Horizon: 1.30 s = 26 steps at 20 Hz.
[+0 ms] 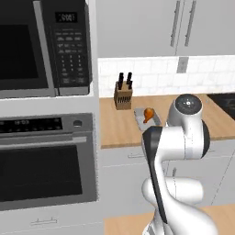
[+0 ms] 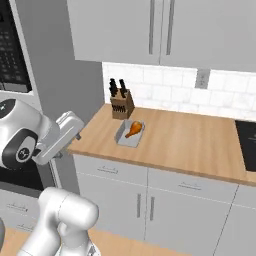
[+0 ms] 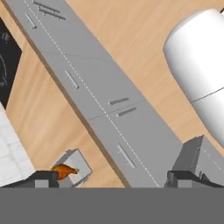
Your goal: Take the meat container that has the chicken drumstick and place it on the second highest rack of the freezer. Then take the vegetable container that has the eggplant and bell pepper and place it on the highest rack of the freezer.
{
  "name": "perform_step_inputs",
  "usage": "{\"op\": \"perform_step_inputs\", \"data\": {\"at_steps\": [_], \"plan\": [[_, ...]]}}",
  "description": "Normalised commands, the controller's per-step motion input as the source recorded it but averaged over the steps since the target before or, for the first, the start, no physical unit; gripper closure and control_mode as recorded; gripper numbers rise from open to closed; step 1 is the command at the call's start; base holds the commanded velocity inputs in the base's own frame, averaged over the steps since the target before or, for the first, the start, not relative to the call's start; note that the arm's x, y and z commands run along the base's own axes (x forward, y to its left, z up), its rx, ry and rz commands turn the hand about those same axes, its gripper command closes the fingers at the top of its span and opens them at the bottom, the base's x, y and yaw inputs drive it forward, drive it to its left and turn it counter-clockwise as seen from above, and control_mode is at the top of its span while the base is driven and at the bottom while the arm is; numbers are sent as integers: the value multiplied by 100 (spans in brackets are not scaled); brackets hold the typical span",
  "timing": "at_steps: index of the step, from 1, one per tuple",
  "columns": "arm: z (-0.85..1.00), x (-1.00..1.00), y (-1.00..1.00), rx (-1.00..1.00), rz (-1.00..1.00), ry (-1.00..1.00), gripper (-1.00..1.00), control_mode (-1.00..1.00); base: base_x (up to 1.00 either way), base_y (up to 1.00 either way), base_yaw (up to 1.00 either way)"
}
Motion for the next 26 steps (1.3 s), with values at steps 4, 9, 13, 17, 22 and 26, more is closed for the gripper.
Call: {"op": "perform_step_inputs", "data": {"at_steps": [4,9,13,17,22,26], "plan": [[0,0,0,0,0,0,-100,100,32,-40,26],[0,0,0,0,0,0,-100,100,44,-61,1],[0,0,0,0,0,0,-100,100,66,-69,1],[0,0,0,0,0,0,-100,100,92,-12,0],[0,47,-35,15,22,12,-100,-100,20,-6,1],[-35,34,-9,9,63,29,-100,-100,0,0,0]]}}
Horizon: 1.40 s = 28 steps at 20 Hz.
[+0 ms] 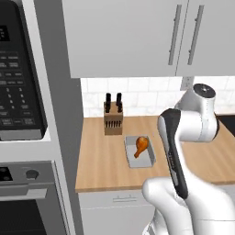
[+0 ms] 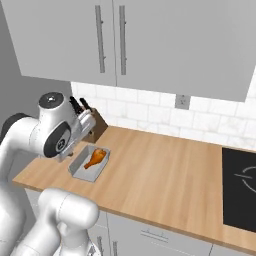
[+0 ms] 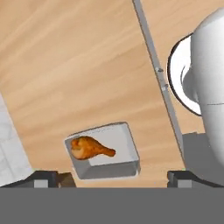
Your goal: Take the meat container that has the chicken drumstick and place it on the second highest rack of the freezer. Then take the vegetable container that has the eggplant and bell pepper and place it on the highest rack of the freezer.
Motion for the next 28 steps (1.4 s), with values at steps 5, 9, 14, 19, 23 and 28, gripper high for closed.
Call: {"op": "perform_step_inputs", "data": {"at_steps": [5,9,14,19,23,28], "plan": [[-73,1,0,0,79,24,-100,-100,0,0,0],[-95,0,2,-4,84,19,-100,-100,0,0,0],[-30,15,1,-13,30,-3,-100,-100,0,0,0],[-38,73,0,-19,19,2,-100,-100,0,0,0],[-58,70,0,-6,21,5,-100,-100,0,0,0],[-50,1,1,-2,31,5,-100,-100,0,0,0]]}}
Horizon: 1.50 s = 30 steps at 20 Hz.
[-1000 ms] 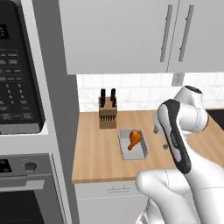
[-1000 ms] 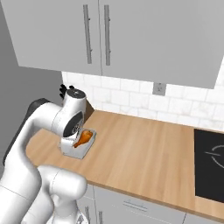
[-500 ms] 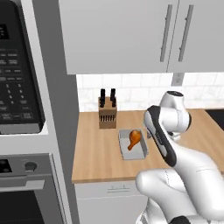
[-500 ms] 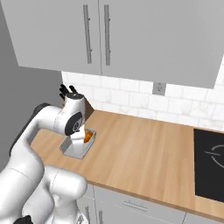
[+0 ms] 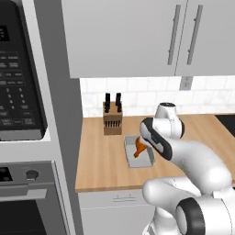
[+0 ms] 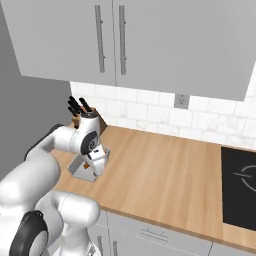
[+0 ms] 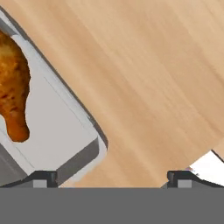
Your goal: Take the meat container that has the chicken drumstick and place it on the second highest rack of the freezer. Then take the vegetable container that has the eggplant and bell pepper and place it on the highest rack of the freezer.
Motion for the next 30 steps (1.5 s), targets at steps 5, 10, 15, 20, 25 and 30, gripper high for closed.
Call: {"op": "perform_step_inputs", "data": {"at_steps": [5,10,15,20,25,30], "plan": [[-31,29,0,-2,17,0,-100,-100,0,0,0],[-62,20,0,-6,15,0,-100,-100,0,0,0],[-28,25,0,-2,10,0,-100,-100,0,0,0],[-16,32,0,-3,3,0,-100,-100,0,0,0],[-20,0,0,0,5,2,100,-100,0,0,0],[0,0,0,0,1,0,100,-100,0,0,0]]}}
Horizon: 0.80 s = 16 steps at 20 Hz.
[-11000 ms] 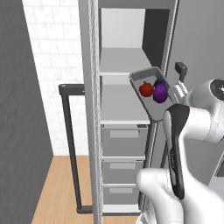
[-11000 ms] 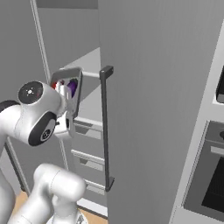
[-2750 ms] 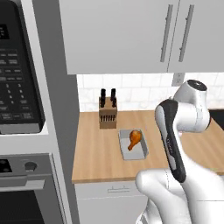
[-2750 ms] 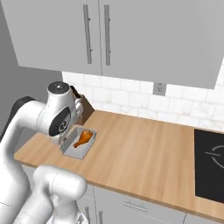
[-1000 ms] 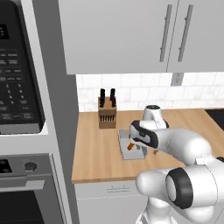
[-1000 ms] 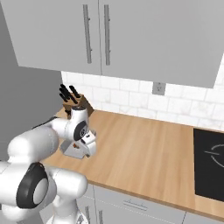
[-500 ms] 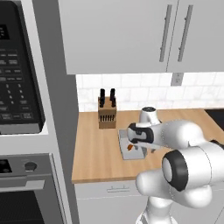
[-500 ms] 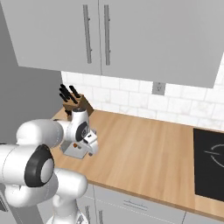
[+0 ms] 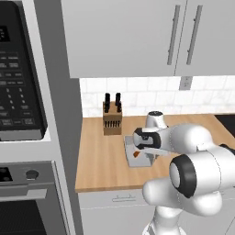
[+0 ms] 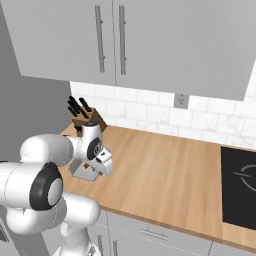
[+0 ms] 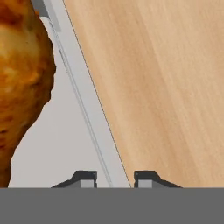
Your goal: Take the meat container that has the chicken drumstick and place it on the second highest rack of the freezer. Then take the vegetable container that has the eggplant and bell pepper and place it on the highest rack of the freezer.
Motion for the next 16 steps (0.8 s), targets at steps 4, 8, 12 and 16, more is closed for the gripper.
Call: {"op": "perform_step_inputs", "data": {"at_steps": [4,8,12,16], "plan": [[-1,0,0,0,0,0,100,-100,0,0,0],[0,-6,0,0,0,0,100,-100,0,0,0],[58,-43,7,6,-2,0,100,-100,0,0,0],[99,-70,4,16,-11,3,100,-100,0,0,0]]}}
